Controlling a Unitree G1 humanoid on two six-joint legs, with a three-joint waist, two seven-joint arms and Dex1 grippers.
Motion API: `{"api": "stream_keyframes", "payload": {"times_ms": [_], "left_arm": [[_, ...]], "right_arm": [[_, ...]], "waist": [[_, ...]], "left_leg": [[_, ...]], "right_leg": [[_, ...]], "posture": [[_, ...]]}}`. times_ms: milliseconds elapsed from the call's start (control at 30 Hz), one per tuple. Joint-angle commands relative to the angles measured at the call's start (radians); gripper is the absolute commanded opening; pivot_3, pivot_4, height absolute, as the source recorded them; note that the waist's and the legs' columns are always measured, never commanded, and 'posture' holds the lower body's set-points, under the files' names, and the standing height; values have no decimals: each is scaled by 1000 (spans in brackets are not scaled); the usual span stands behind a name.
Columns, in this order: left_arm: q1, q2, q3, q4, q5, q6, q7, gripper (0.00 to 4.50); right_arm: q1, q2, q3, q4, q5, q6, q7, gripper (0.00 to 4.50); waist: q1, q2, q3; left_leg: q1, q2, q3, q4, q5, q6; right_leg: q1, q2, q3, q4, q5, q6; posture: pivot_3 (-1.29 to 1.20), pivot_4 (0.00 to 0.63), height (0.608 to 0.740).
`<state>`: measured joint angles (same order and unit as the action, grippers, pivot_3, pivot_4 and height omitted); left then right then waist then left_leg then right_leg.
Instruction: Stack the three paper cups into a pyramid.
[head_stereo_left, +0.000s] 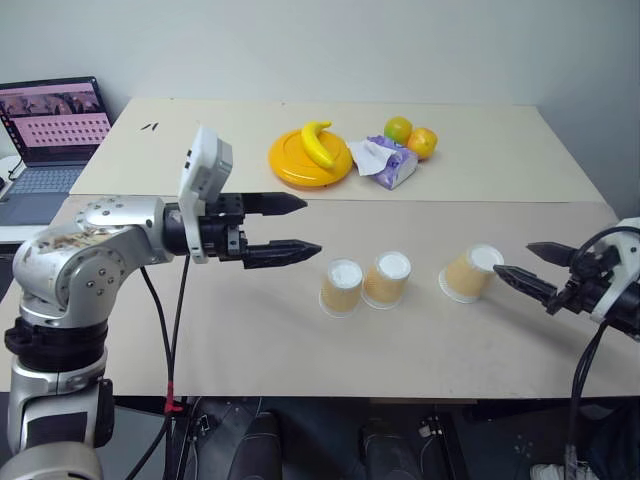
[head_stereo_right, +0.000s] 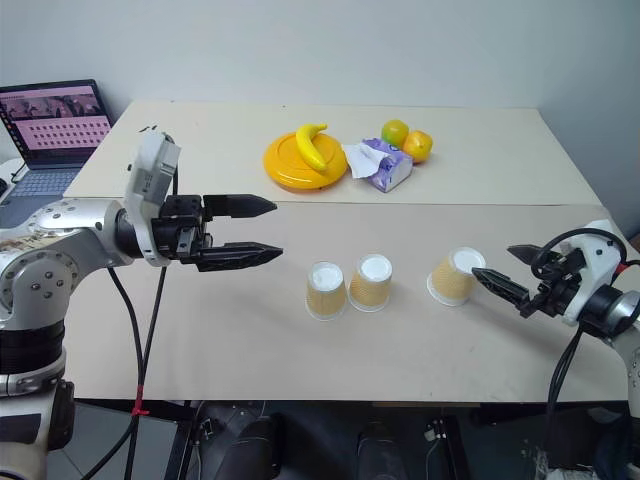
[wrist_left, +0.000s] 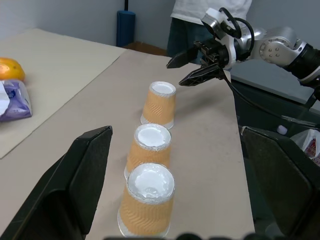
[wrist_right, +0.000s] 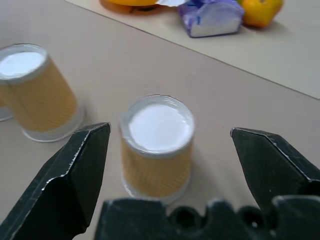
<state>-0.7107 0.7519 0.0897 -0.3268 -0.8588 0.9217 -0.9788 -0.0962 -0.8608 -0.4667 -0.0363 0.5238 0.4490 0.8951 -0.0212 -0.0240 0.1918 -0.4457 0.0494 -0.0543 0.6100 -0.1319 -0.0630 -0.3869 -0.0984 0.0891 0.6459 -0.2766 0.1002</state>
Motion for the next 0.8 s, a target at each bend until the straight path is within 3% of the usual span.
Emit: {"api": "stream_keyframes", "payload": {"times_ms": [33,667,800], "left_arm": [[-38,0,-3,1,10,-16,12,4409],[-19,0,-11,21,57,-49,30,4409],[-10,-2,-1,23,70,-54,48,4409]], "right_arm": [[-1,26,-37,32,-7,-56,-21,4500],[-50,48,22,-41,75,42,-5,4500],[-42,70,91,-55,43,31,1,4500]], "waist": [[0,0,0],[-3,0,0],[-4,0,0]], "left_leg": [[0,0,0,0,0,0],[0,0,0,0,0,0],[0,0,0,0,0,0]], "right_leg": [[0,0,0,0,0,0],[0,0,0,0,0,0],[0,0,0,0,0,0]], "posture": [[0,150,732],[0,150,732],[0,150,732]]}}
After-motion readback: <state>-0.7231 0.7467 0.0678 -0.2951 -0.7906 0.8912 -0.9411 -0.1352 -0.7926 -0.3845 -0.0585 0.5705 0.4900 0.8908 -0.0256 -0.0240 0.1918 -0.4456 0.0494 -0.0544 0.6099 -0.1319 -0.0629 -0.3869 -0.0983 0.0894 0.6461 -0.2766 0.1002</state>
